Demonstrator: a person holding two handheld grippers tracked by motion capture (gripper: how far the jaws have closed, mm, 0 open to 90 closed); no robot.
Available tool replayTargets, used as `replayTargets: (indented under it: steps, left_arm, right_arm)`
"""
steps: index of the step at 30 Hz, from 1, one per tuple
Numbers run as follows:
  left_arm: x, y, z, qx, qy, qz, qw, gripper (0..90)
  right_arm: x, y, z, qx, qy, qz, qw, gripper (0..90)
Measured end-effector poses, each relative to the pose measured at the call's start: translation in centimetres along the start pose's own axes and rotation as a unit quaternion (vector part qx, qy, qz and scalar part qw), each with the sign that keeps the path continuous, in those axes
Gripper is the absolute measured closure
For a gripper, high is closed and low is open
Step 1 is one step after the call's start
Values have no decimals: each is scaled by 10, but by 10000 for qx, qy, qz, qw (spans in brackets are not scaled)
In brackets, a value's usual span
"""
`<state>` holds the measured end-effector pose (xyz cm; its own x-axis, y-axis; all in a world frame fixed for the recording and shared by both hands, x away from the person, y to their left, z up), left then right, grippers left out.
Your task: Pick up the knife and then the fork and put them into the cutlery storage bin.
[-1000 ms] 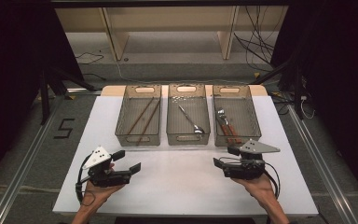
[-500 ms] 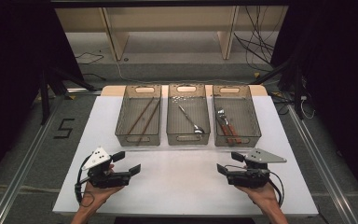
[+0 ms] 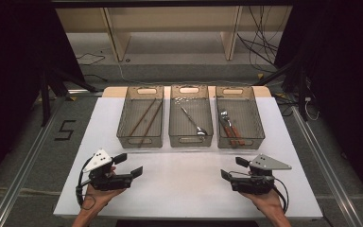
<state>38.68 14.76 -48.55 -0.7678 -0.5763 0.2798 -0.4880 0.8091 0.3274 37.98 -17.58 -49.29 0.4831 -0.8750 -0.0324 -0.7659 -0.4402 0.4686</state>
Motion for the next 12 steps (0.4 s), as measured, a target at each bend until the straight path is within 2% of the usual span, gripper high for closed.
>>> replayTargets:
  steps: [12]
  left_arm:
    - [0, 0, 0, -8, -6, -2, 10000, 156]
  right_arm:
    - [-1, 0, 0, 19, -4, -13, 10000, 222]
Point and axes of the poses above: each handheld gripper's, and its own axes: y roughly backward along the jaws, z roughly out of its underside, x roughly to its right, the point moved 10 cm from there along -y, roughly forward along the jaws, and after that the axes turned 13 degrees about z, right-handed, at the moved point
